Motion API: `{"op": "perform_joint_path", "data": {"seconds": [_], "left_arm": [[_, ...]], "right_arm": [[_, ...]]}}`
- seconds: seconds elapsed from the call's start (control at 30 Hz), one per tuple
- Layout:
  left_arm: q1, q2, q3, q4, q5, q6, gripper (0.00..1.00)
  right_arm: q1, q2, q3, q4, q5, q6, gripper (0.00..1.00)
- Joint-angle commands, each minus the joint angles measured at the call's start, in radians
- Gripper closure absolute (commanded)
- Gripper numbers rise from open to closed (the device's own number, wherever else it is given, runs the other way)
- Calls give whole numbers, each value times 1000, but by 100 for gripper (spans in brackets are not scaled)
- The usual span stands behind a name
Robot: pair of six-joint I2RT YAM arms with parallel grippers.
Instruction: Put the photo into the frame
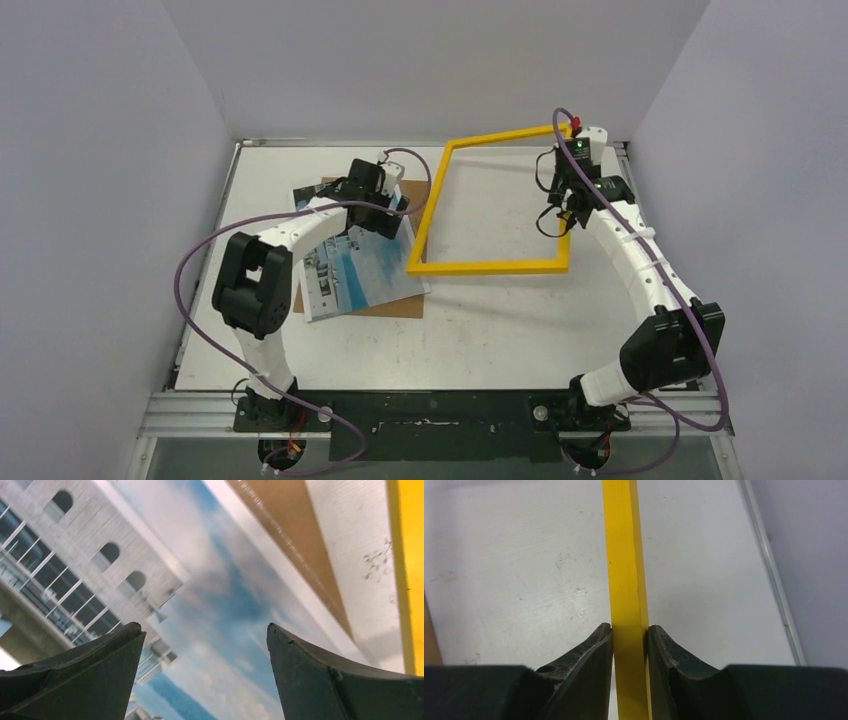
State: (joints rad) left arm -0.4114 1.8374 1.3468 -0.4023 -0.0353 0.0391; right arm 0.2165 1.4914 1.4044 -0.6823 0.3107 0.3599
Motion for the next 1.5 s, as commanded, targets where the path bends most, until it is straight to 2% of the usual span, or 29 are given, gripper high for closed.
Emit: {"op": "perform_joint_path", "data": {"seconds": [0.0, 0.13, 0.43, 0.6, 0.77, 0.9, 1.0, 1.13, 1.33, 1.47], "left_arm": [[-33, 82, 117, 5, -23, -33, 8], [-87, 160, 213, -4, -47, -61, 7], [-179, 346, 384, -27, -96, -47, 7], [-218, 395, 412, -21, -126, -12, 7], [-239, 420, 386, -7, -240, 42, 7], [-216, 413, 346, 3, -304, 48, 8], [-173, 400, 312, 16, -307, 27, 9], [-102, 398, 338, -34, -260, -34, 11], [-50, 356, 321, -49, -276, -71, 11], [-9, 299, 235, -18, -271, -44, 12]], "right_arm": [[-44, -100, 13, -6, 173, 9, 95], [-90, -153, -26, -11, 265, 3, 95], [-144, -204, -133, 28, 269, -9, 95], [-150, -218, -150, 44, 259, -12, 95], [-151, -226, -143, 43, 234, -12, 95], [-151, -241, -162, 53, 203, -8, 95], [-150, -247, -167, 60, 174, -7, 95], [-138, -241, -150, 62, 140, -13, 95], [-59, -222, -120, 49, 180, -16, 95], [7, -195, -102, 49, 212, -13, 95]]}}
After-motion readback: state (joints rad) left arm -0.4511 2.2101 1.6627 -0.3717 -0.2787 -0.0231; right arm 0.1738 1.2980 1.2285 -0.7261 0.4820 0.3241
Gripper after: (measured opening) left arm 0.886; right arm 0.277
